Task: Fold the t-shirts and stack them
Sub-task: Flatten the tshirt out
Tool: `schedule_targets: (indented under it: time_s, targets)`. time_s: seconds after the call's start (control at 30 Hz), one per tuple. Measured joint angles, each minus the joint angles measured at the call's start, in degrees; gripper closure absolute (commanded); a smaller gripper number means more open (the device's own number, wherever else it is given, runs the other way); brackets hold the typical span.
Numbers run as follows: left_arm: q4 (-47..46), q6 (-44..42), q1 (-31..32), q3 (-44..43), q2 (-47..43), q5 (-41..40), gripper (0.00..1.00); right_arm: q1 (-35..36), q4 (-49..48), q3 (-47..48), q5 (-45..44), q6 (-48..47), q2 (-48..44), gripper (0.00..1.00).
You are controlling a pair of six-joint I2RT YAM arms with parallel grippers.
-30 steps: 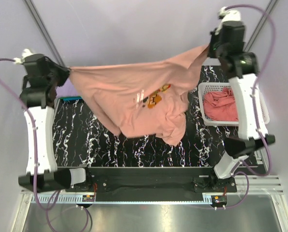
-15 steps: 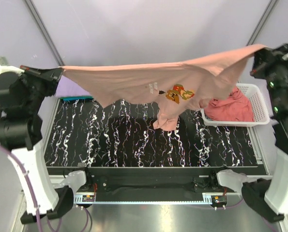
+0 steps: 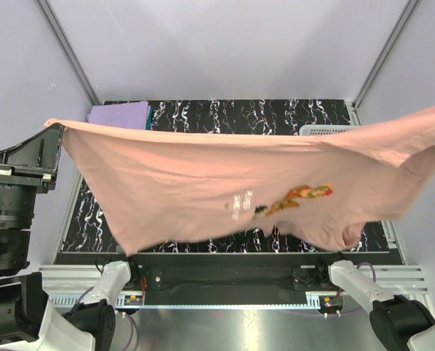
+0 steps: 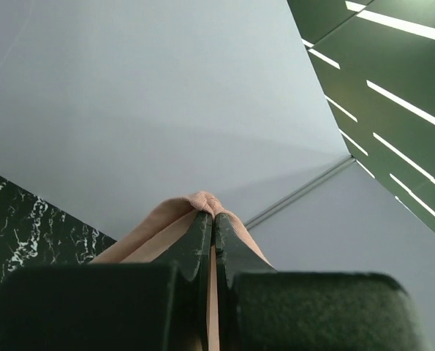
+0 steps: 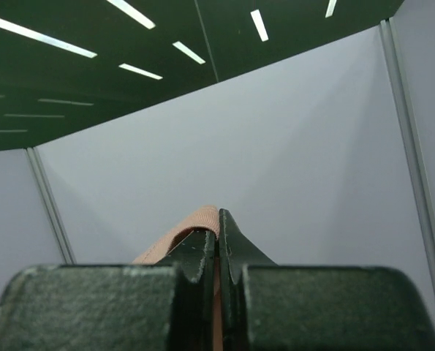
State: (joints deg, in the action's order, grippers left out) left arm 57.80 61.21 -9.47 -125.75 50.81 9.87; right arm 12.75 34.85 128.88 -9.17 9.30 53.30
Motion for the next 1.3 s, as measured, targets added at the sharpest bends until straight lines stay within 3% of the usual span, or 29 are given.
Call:
schedule_targets:
  time_s: [0.27, 0.63, 1.07, 1.3]
  targets:
    - [1.33, 0.61, 0.00, -0.04, 3.41, 1.95, 1.00, 0.00, 0.07, -1.40, 2.97, 3.26, 1.66, 1.00]
    - [6.51, -4.02, 0.00, -0.13, 12.13, -0.50, 1.00, 0.00, 9.49, 5.05, 10.51, 4.90, 16.35, 1.00]
    - [10.93, -5.92, 0.00, 0.11, -2.91, -3.41, 1.00, 0.00, 17.25, 4.55, 12.00, 5.99, 0.81, 1.00]
    - [14.88, -5.46, 0.00, -3.34, -3.15, -3.63, 1.00, 0.00, 21.03, 8.90, 10.45, 4.48, -0.68, 1.00]
